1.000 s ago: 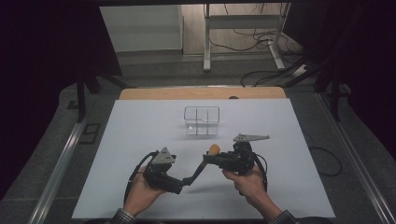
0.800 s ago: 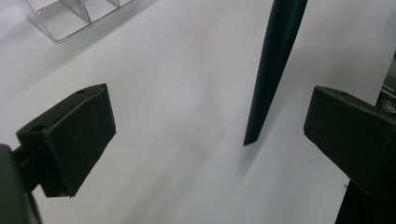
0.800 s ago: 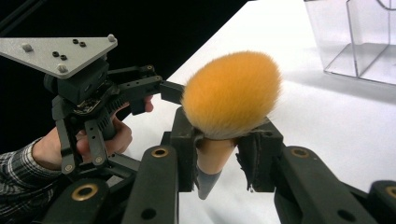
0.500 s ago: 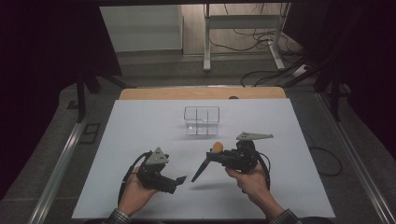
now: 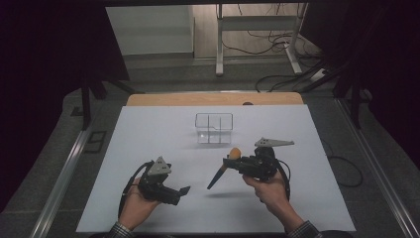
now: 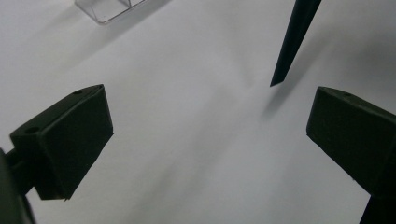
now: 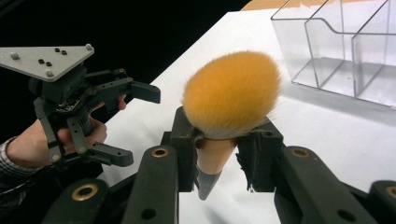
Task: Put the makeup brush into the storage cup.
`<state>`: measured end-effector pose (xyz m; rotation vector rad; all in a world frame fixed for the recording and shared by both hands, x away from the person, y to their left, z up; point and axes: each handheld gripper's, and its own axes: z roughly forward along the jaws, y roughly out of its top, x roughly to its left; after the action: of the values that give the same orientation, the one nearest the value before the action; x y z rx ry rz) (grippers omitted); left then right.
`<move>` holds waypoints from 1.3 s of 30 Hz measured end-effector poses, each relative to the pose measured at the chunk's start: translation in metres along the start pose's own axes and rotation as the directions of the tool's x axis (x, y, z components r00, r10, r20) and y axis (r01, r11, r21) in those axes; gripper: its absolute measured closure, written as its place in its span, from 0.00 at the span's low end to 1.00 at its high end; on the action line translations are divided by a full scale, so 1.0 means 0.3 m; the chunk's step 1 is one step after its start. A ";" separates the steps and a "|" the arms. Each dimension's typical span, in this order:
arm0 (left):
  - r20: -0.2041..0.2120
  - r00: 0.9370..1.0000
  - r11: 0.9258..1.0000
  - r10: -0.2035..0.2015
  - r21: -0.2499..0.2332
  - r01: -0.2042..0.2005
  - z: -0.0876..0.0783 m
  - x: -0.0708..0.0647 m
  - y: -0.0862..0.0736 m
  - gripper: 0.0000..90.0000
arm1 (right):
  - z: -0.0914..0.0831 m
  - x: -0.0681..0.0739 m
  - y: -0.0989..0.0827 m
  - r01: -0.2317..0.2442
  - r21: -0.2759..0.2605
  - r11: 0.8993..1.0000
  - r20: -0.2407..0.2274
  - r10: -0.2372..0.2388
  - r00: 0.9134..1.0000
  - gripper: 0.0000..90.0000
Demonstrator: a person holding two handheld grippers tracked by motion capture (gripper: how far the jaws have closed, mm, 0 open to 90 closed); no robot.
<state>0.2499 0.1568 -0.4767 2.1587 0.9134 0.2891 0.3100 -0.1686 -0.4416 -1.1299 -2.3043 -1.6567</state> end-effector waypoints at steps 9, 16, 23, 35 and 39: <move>-0.026 1.000 1.000 -0.008 0.009 0.008 -0.024 0.022 -0.024 0.01 | -0.014 -0.005 0.008 0.013 -0.009 1.000 0.018 -0.013 1.000 0.76; -0.047 0.999 1.000 -0.018 0.013 0.018 -0.046 0.040 -0.045 0.01 | -0.024 -0.011 0.014 0.022 -0.018 1.000 0.037 -0.022 0.999 0.76; -0.067 0.997 0.999 -0.037 0.010 0.038 -0.070 0.055 -0.072 0.01 | -0.036 -0.016 0.021 0.039 -0.024 0.999 0.059 -0.037 0.998 0.76; -0.081 0.995 0.998 -0.062 0.017 0.064 -0.102 0.077 -0.114 0.01 | -0.051 -0.026 0.033 0.056 -0.034 0.998 0.082 -0.053 0.995 0.76; -0.079 0.993 0.996 -0.084 0.008 0.085 -0.115 0.084 -0.128 0.01 | -0.055 -0.030 0.037 0.062 -0.037 0.997 0.088 -0.059 0.994 0.76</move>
<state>0.2322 0.2111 -0.4830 2.1257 1.0499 0.3297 0.3175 -0.1855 -0.4303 -1.1735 -2.3914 -1.7146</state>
